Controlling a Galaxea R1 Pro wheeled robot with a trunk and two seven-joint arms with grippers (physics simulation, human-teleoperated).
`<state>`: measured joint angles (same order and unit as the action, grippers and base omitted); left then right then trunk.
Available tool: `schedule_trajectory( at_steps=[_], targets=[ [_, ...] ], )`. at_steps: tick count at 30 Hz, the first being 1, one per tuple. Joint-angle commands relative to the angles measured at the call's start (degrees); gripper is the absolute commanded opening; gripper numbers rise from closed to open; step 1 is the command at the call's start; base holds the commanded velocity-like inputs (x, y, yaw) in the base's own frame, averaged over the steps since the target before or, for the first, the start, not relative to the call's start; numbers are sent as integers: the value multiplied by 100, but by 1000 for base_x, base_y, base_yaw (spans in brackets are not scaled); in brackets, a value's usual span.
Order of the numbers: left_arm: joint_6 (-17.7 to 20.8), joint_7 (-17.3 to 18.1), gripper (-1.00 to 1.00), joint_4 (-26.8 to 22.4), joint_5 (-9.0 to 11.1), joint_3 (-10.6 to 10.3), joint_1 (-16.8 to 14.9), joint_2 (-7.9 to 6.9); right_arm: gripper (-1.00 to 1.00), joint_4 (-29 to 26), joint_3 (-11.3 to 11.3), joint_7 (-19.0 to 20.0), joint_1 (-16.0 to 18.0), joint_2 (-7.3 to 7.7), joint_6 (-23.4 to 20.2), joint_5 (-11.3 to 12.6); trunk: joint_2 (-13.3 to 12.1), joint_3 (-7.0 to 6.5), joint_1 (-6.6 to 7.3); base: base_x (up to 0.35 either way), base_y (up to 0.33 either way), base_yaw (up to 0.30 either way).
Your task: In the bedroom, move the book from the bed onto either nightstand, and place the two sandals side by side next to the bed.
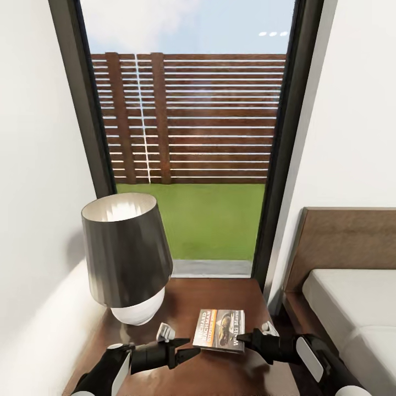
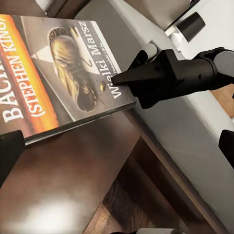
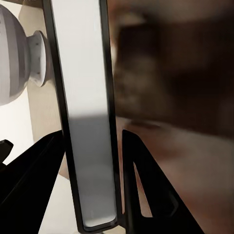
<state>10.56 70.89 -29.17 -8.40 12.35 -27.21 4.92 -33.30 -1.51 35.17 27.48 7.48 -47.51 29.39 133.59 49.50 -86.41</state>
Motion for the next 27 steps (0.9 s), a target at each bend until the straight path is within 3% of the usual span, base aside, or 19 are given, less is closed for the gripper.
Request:
schedule_trajectory(
  at_steps=[1,9,20,27],
  targets=[
    [60,39,100,-9,-54,48,-3,9,-100,-1,-16,17,3,-1,-31,-3,3,6,1,0,0,0],
    [60,39,100,-10,-55,48,-3,7,-100,-1,-16,17,3,-1,-31,-3,324,150,-175,0,0,0],
    [60,39,100,-10,-54,48,-3,8,-100,-1,-16,17,3,-1,-31,-2,324,150,-175,0,0,0],
    [60,39,100,-10,-48,48,-3,8,-100,-1,-16,17,3,-1,-31,-4,524,239,-284,0,0,0]
  ],
)
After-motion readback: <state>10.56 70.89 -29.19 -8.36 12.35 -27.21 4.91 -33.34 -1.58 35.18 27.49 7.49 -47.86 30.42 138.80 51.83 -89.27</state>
